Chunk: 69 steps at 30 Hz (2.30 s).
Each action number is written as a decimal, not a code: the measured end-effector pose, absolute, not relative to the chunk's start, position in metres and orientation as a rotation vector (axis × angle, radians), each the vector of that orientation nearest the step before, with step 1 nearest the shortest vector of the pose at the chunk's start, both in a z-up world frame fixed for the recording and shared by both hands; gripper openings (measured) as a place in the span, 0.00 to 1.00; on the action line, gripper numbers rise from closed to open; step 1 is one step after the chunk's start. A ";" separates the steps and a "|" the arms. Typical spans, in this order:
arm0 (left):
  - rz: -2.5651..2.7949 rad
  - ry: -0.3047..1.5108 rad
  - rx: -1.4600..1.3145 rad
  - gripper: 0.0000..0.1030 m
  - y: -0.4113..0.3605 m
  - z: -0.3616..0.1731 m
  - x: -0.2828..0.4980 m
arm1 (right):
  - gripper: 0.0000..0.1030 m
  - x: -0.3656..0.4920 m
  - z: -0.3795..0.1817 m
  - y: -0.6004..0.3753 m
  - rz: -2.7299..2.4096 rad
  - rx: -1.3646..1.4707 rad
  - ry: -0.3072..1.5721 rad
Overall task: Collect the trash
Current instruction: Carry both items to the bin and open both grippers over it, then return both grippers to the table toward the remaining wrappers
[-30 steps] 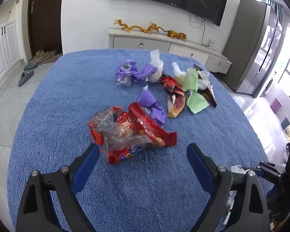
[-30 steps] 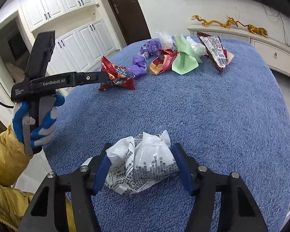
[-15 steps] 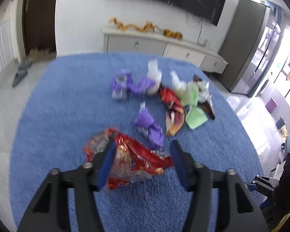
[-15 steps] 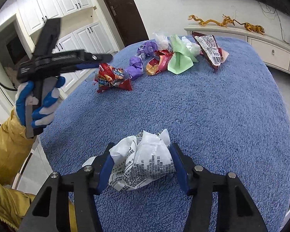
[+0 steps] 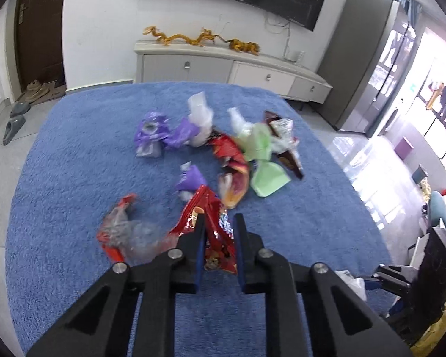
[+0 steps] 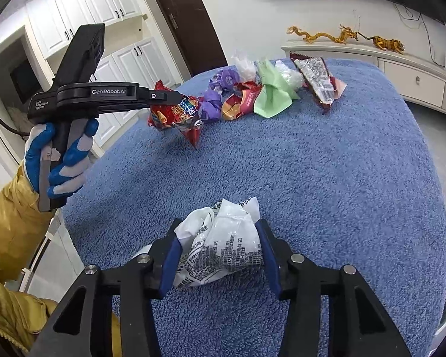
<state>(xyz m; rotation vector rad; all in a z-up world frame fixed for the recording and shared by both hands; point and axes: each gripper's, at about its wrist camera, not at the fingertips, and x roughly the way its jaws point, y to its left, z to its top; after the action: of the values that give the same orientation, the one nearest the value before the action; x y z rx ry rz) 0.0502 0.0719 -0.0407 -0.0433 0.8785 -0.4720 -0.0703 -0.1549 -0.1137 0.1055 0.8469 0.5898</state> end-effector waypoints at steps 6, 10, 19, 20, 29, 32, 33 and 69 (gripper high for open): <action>-0.517 0.849 -0.031 0.11 0.051 -0.022 0.046 | 0.41 -0.072 -0.105 -0.177 0.561 0.162 0.805; -0.539 0.833 -0.016 0.11 0.031 -0.010 0.044 | 0.41 -0.074 -0.094 -0.199 0.523 0.198 0.755; -0.713 0.841 0.014 0.11 -0.070 0.009 0.048 | 0.41 -0.086 -0.082 -0.304 0.322 0.315 0.648; -0.736 0.844 0.030 0.11 -0.089 0.010 0.048 | 0.41 -0.089 -0.083 -0.321 0.281 0.324 0.644; -0.927 0.924 0.166 0.11 -0.263 -0.018 0.042 | 0.42 -0.106 -0.132 -0.455 -0.075 0.402 0.697; -0.949 0.953 0.204 0.11 -0.311 -0.038 0.043 | 0.44 -0.105 -0.154 -0.485 -0.154 0.427 0.737; -0.954 0.966 0.208 0.11 -0.324 -0.044 0.044 | 0.46 -0.104 -0.162 -0.494 -0.173 0.438 0.751; -0.537 0.708 0.018 0.57 -0.028 0.005 0.046 | 0.69 -0.074 -0.028 -0.368 -0.114 0.336 0.593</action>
<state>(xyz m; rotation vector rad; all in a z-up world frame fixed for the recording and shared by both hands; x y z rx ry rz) 0.0464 -0.0284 0.0049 0.0184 0.7084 -0.5366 -0.0743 -0.3678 -0.0284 0.3360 0.5930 -0.1143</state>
